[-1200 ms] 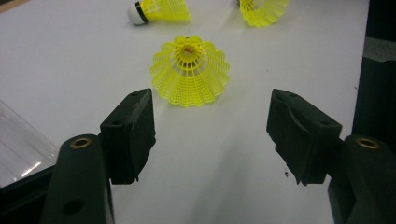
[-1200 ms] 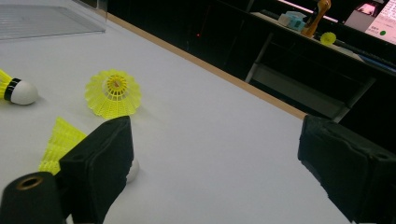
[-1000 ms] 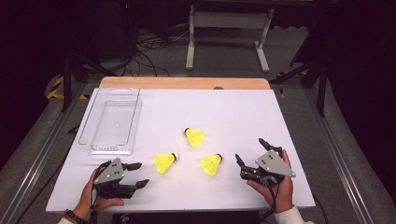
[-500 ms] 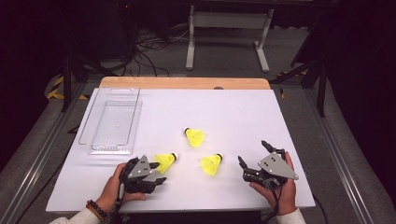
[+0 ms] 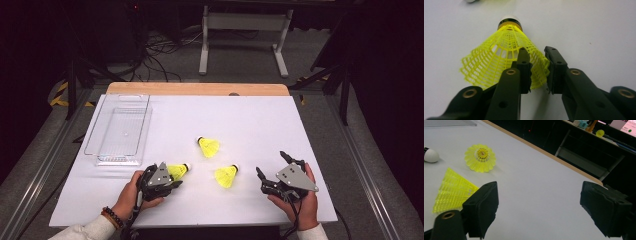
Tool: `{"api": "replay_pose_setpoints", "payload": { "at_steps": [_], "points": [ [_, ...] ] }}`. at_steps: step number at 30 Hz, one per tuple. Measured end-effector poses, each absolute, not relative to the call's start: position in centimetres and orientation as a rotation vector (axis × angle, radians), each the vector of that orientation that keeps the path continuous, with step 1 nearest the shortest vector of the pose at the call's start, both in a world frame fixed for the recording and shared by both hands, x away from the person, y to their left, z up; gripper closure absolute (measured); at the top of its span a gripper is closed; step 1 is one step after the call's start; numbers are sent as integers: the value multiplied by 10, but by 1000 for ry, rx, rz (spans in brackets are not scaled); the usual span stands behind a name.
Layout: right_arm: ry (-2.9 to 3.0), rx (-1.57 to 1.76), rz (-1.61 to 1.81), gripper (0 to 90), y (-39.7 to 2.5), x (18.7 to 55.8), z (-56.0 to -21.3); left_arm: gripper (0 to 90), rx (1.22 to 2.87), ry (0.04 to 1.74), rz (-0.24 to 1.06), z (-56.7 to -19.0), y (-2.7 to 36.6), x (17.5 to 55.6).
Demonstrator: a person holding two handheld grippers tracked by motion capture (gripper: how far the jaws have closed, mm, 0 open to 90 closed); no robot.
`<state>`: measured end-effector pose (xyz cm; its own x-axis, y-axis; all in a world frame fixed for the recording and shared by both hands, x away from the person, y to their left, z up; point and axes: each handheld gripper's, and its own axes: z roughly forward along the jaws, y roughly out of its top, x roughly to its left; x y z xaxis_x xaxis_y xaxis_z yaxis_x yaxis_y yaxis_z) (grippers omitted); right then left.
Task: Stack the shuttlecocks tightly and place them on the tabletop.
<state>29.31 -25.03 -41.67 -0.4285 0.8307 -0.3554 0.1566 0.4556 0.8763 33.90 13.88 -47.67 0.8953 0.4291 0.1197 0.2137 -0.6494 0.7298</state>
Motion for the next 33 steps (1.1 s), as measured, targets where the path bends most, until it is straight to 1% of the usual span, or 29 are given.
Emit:
{"api": "replay_pose_setpoints", "payload": {
  "at_steps": [3,6,14,33],
  "points": [
    [1865,833,1005,171,-250,293,-417,851,2286,451,370,-476,141,340],
    [1871,832,1004,171,-250,293,-417,880,2279,442,373,-474,142,339],
    [1876,829,1001,171,-249,293,-417,889,2286,432,380,-471,144,339],
    [1889,830,998,168,-249,294,-419,893,2242,454,409,-459,159,340]
  ]
}}
